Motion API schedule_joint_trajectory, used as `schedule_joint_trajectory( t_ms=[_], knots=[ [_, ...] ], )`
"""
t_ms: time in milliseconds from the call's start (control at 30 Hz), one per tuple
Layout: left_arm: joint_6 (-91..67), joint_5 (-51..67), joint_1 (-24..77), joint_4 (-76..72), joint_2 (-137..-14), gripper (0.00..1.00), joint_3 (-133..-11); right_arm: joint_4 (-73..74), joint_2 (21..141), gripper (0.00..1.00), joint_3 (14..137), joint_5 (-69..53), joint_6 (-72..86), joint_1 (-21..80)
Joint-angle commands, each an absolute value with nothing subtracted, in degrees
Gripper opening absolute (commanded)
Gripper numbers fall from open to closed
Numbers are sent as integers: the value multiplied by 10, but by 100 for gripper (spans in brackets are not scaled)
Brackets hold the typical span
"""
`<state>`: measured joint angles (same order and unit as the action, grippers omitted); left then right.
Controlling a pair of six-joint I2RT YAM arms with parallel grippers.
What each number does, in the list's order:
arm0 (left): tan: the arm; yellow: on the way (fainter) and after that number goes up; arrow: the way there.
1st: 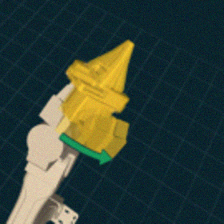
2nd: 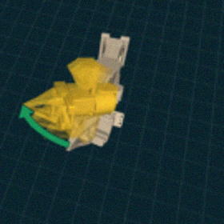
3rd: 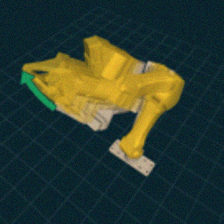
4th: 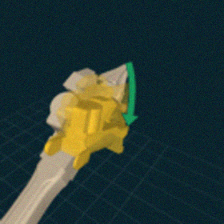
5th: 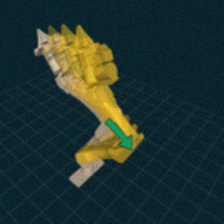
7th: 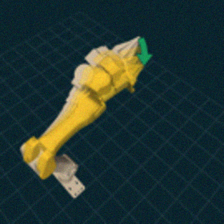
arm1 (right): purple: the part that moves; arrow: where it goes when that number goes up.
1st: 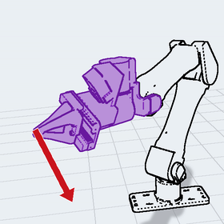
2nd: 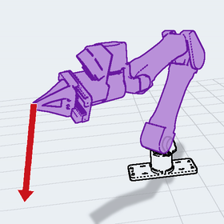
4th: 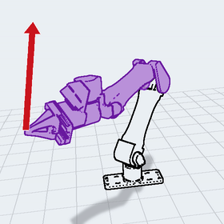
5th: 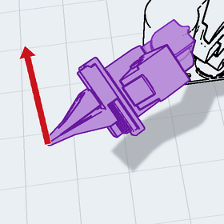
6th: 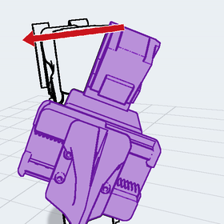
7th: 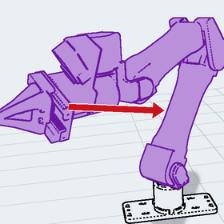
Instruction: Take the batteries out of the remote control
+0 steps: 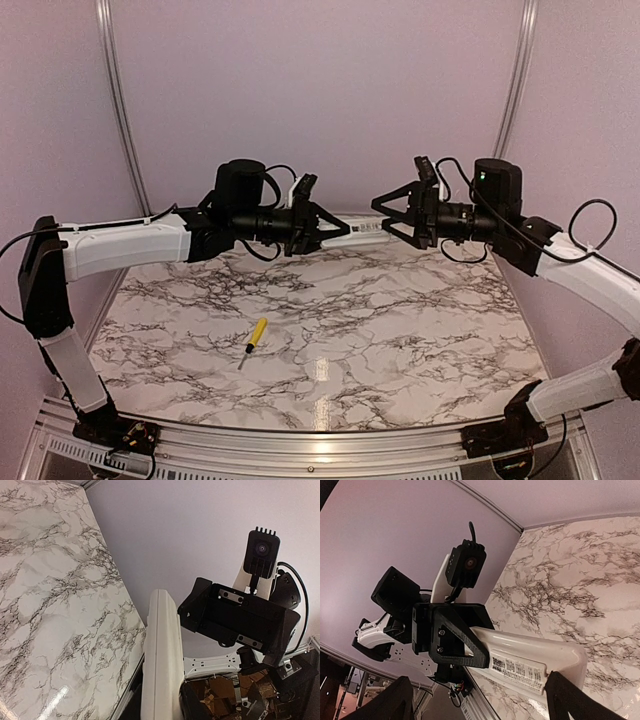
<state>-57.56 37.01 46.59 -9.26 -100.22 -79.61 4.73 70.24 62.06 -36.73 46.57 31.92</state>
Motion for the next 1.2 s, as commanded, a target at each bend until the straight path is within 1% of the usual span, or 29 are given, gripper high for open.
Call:
schedule_joint_trajectory(
  t_ms=[0,667,1167],
  knots=[
    [-558,421,488,-214,-971,0,-810,24,711,91,601,-462,490,339],
    [-551,428,488,-204,-962,0,-806,-32,702,91,580,-488,510,339],
    [-536,419,488,-193,-955,0,-789,-47,701,92,574,-502,519,339]
  ],
)
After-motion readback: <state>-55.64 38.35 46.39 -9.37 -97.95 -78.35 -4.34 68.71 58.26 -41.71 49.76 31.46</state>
